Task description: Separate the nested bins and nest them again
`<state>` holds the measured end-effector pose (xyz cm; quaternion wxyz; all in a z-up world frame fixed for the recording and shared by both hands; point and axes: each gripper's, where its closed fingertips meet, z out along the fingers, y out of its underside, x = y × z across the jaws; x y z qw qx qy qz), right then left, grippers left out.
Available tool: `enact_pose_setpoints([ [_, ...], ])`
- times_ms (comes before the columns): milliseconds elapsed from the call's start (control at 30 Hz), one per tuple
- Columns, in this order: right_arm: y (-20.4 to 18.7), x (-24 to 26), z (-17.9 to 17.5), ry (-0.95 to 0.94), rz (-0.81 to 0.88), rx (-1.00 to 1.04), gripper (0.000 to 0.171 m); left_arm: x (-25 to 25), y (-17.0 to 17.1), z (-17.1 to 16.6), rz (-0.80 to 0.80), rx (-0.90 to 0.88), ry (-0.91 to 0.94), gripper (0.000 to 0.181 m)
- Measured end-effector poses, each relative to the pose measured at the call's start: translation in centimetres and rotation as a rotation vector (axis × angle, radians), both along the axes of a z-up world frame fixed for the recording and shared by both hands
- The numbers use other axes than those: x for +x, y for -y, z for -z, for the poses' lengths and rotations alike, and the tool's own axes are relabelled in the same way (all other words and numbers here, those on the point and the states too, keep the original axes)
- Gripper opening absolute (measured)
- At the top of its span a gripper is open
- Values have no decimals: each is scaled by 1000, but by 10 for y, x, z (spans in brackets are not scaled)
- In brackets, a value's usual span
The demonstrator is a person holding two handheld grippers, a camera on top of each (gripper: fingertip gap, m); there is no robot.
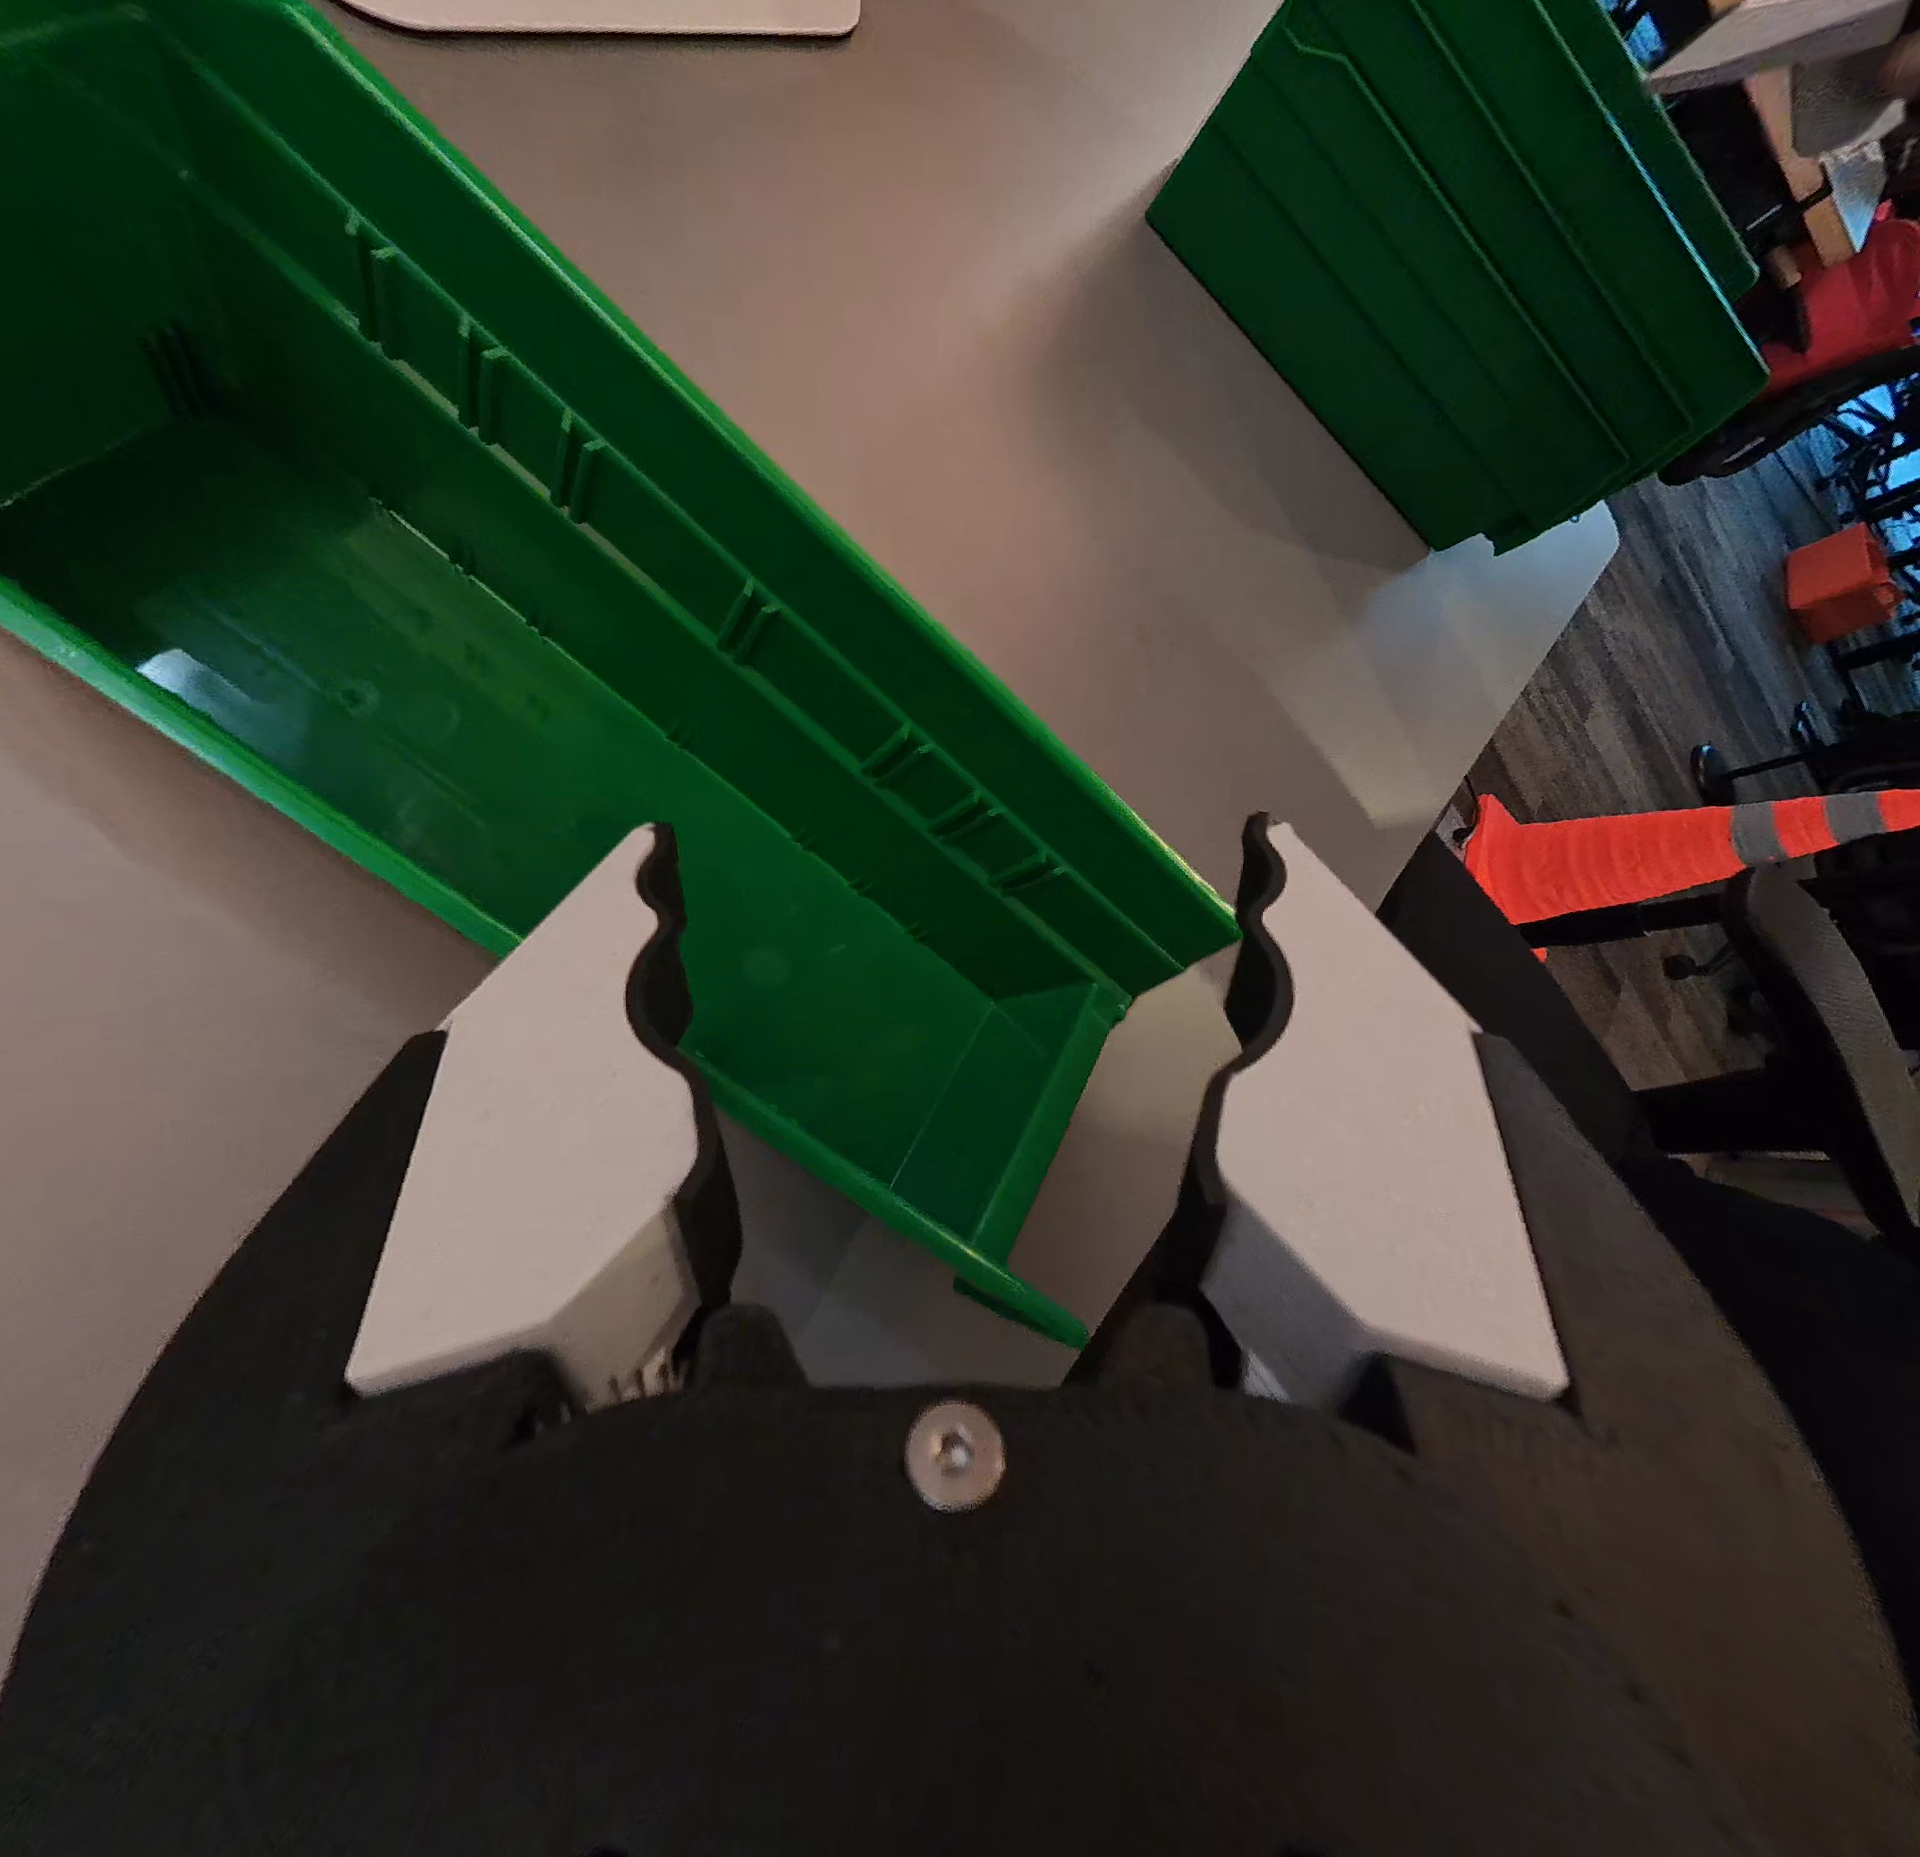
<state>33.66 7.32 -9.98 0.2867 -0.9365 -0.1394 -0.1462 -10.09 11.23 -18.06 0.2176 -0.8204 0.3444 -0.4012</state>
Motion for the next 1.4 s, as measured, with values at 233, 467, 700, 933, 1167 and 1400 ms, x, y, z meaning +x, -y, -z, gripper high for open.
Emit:
enact_pose_setpoints([
  [233, 3, -170, 13, -273, -324, -31, 115, 36, 15, -10, 12, -85, 95, 110],
  [467, -6, -281, 56, -383, -474, -125, 125, 70, 35, -25, 73, -146, 224, 113],
  [700, -44, -355, 81, -357, -460, -135, 145, 18, -2, -46, -50, -130, 324, 109],
  [933, -89, -402, 111, -268, -403, -218, 147, -36, -33, -60, -202, -73, 366, 108],
  [1167, -95, -412, 112, -304, -399, -267, 130, -43, -37, -53, -212, -67, 339, 107],
  [1400, -101, -410, 122, -195, -361, -259, 144, -39, -36, -54, -204, -60, 330, 107],
])
